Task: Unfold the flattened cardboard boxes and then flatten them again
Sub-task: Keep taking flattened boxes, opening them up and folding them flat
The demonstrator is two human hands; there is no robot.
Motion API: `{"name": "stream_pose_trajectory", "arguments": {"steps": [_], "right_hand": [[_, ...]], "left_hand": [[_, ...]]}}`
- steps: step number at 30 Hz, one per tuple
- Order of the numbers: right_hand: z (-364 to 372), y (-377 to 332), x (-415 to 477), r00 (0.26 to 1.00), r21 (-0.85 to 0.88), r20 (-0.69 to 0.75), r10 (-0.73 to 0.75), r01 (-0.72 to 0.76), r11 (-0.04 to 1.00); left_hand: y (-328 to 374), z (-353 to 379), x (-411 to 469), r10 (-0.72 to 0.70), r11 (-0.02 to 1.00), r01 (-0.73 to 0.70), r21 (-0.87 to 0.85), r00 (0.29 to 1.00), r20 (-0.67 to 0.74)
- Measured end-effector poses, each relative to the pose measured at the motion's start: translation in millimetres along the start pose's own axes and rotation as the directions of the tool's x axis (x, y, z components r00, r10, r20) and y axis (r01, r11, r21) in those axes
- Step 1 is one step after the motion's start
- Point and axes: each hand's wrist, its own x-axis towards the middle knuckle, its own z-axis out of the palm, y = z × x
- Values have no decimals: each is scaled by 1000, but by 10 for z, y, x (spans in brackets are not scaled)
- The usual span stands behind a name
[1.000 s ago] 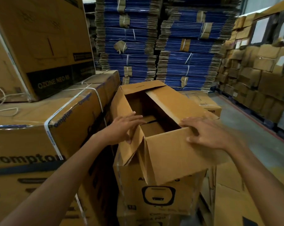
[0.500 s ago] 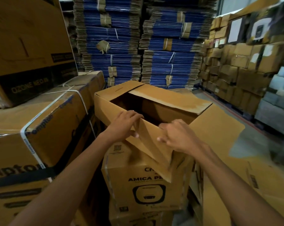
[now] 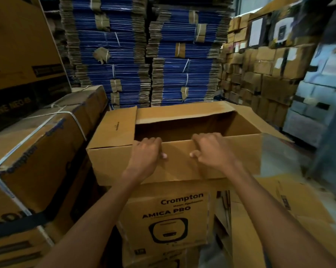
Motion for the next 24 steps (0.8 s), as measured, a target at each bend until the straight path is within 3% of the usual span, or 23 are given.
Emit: {"name": "stream_pose_trajectory", "arguments": {"steps": [4,9,13,17,20,24], "right_hand": [[251,-431,123,988,43,-95,-121,125,991],[409,-396,140,983,32,-158,-90,96,995],[492,-399,155,978,18,-193,-80,85,996],[559,-351,160,974,-14,-211,-86,85,996],[586,-342,180,971,3,-221,-89,92,996],[644,-340,203,962,4,-257,-95,100,995]], "left_hand": [[147,14,-8,49,996,-50,70,999,17],[-88,-99,-67,-95,995,95,-6,994,61],[-27,-282,-22,-83,990,89,110,995,-52],[-286,-642,138,-142,944,186,272,974,-175],[-735,-897,206,-265,867,324,377,943,-201],[-1137,-825,137,-538,783,492,380,843,16]]}}
